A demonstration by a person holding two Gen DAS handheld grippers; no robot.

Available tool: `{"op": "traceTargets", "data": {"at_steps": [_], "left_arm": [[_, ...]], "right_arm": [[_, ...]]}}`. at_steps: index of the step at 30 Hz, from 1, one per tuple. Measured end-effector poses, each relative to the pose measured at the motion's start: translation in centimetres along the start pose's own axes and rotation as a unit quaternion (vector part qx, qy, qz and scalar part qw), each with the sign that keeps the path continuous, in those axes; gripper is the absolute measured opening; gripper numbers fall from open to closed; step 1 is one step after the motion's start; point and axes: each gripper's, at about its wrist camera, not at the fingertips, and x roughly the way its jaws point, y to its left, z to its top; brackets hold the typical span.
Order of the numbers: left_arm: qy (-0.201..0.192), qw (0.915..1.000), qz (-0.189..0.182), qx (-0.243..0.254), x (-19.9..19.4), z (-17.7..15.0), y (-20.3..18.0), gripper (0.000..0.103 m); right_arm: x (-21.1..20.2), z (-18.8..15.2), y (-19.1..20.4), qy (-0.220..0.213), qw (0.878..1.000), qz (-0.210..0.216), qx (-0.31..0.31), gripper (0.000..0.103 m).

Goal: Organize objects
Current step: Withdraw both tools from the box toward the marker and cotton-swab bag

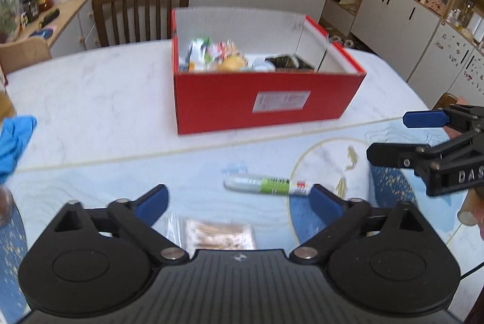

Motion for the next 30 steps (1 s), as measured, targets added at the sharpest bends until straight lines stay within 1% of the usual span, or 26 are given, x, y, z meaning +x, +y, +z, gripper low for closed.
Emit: {"op": "traceTargets", "data": {"at_steps": [4, 7, 12, 16, 21, 26, 28, 30], "left_arm": [[0.025, 0.9996, 0.012, 0.0, 1.8, -2.0, 0.1, 0.103], [0.036, 0.9992, 0.019, -0.005, 3.0, -3.2, 0.3, 0.103], [0.051, 0.9982, 0.028, -0.013, 4.9, -4.4, 0.6, 0.103], [0.054, 0.9978, 0.038, -0.009, 5.9, -4.8, 0.6, 0.103], [0.055, 0.9971, 0.049, -0.018, 6.7, -5.1, 0.9, 0.103], [0.045, 0.9969, 0.064, 0.002, 7.0, -5.3, 0.3, 0.103], [0.041, 0.9963, 0.074, 0.014, 7.1, -5.5, 0.0, 0.103], [0.034, 0.9965, 0.075, 0.014, 7.2, -5.6, -0.1, 0.103]], "right_arm": [[1.8, -1.4, -0.4, 0.024, 1.0, -0.001, 0.003, 0.102], [3.0, -2.2, -0.1, 0.037, 0.999, 0.002, -0.012, 0.102], [4.9, -3.2, 0.5, 0.06, 0.998, 0.006, -0.031, 0.101], [6.5, -3.6, 0.8, 0.078, 0.996, 0.004, -0.043, 0.099], [8.1, -4.0, 0.9, 0.095, 0.994, 0.007, -0.058, 0.096], [9.4, -4.1, 0.9, 0.108, 0.992, 0.01, -0.063, 0.094], [9.9, -4.1, 1.0, 0.112, 0.992, 0.012, -0.065, 0.089], [10.3, -4.1, 1.1, 0.116, 0.991, 0.014, -0.068, 0.086]]}}
